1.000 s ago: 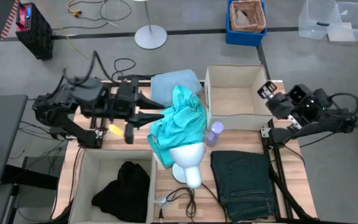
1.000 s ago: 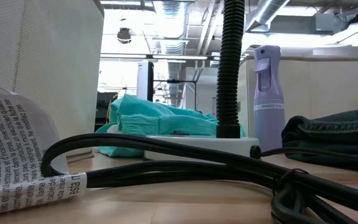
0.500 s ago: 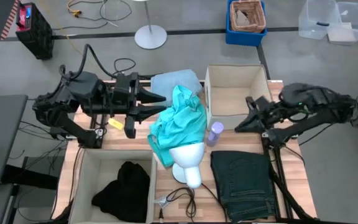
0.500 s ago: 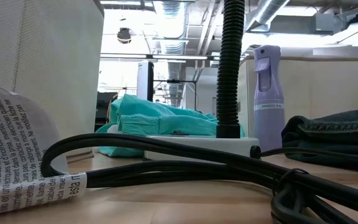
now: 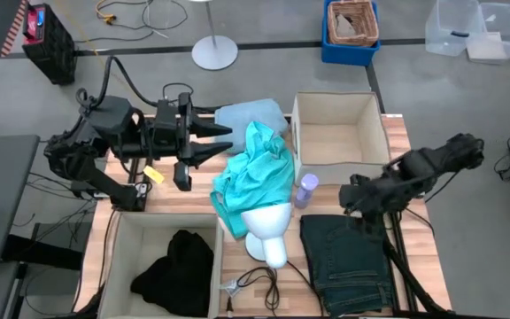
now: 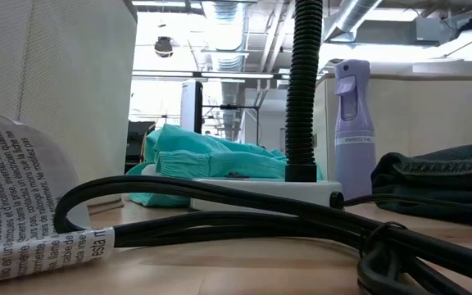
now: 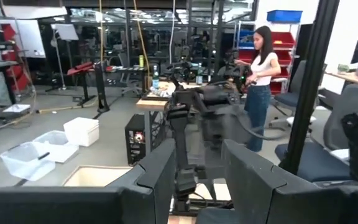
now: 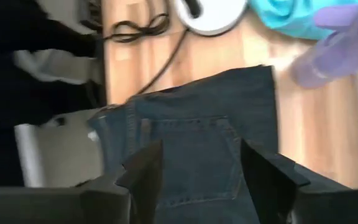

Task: Sort clothes
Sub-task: Put the blue jeans into the bottom laundry organizer

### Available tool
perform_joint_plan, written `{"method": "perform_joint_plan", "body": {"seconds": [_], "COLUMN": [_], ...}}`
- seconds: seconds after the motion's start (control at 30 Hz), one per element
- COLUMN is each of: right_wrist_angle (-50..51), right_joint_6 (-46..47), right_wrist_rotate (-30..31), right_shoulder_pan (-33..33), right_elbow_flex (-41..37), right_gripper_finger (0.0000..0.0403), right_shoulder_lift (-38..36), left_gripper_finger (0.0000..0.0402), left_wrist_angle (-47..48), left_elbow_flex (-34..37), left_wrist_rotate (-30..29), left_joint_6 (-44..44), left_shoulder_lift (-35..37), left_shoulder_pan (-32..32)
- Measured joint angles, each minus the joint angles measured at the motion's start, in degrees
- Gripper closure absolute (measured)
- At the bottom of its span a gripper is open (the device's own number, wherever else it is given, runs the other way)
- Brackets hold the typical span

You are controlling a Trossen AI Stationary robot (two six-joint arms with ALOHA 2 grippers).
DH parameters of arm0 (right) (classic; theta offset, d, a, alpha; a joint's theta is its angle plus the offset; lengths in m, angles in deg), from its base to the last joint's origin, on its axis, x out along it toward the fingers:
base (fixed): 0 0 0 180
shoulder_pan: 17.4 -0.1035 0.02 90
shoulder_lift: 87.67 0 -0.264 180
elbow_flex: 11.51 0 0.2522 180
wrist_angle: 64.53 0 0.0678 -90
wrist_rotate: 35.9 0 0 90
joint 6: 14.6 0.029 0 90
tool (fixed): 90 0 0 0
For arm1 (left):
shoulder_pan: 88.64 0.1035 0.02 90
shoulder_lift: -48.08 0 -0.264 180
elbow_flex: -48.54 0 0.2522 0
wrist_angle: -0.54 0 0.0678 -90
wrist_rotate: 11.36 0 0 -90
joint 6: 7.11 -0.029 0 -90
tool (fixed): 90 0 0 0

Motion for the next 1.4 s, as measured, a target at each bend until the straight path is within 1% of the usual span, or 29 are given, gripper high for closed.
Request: {"method": "perform_joint_plan", "body": {"seconds": [0.1, 0.2, 0.37, 0.47, 0.67, 0.73, 0.83, 0.97, 1.1, 1.27, 1.4], "right_wrist_angle": [0.1, -1.1, -8.1, -9.2, -16.0, -19.4, -21.1, -21.2, -23.4, -29.3, -36.1], "right_joint_6": [1.2, 3.1, 8.1, 11.9, 18.1, 19.8, 22.0, 23.0, 23.5, 28.2, 33.4], "right_wrist_rotate": [4.2, 6.5, 7.5, 9.4, 8.6, 7.7, 7.6, 7.7, 7.7, 7.9, 8.0], "right_shoulder_pan": [-2.3, -3.9, -5.7, -6.7, -8.0, -9.1, -10.9, -12.7, -13.1, -11.4, -10.5], "right_elbow_flex": [0.0, -1.6, -10.7, -16.8, -27.2, -29.9, -32.9, -36.4, -39.0, -40.2, -40.2], "right_gripper_finger": [0.0164, 0.0164, 0.0164, 0.0164, 0.0162, 0.0162, 0.0162, 0.0162, 0.0162, 0.0162, 0.0162], "right_shoulder_lift": [2.4, 4.2, 3.6, 2.7, 2.2, 2.2, 2.2, 2.2, 2.2, 2.2, 2.2], "left_gripper_finger": [0.0276, 0.0276, 0.0276, 0.0276, 0.0276, 0.0276, 0.0276, 0.0276, 0.0276, 0.0276, 0.0276], "left_wrist_angle": [1.3, 3.0, 7.1, 9.0, 13.6, 15.1, 16.9, 19.4, 20.3, 20.3, 20.3], "left_elbow_flex": [0.0, 0.0, 0.0, 0.0, 0.0, 0.0, 0.0, 0.0, 0.0, 0.0, 0.0], "left_wrist_rotate": [0.2, 1.3, 1.1, 1.1, 1.1, 1.0, 1.0, 0.9, 0.9, 0.9, 0.9], "left_joint_6": [0.0, -0.1, 1.0, 1.8, 4.3, 4.8, 5.8, 6.9, 7.2, 7.8, 7.8], "left_shoulder_lift": [0.6, 1.7, 4.2, 5.4, 6.7, 7.0, 7.1, 7.1, 7.2, 7.1, 7.1], "left_shoulder_pan": [0.1, 0.0, -0.1, -0.1, -0.1, -0.1, -0.1, -0.1, -0.1, -0.1, -0.1]}}
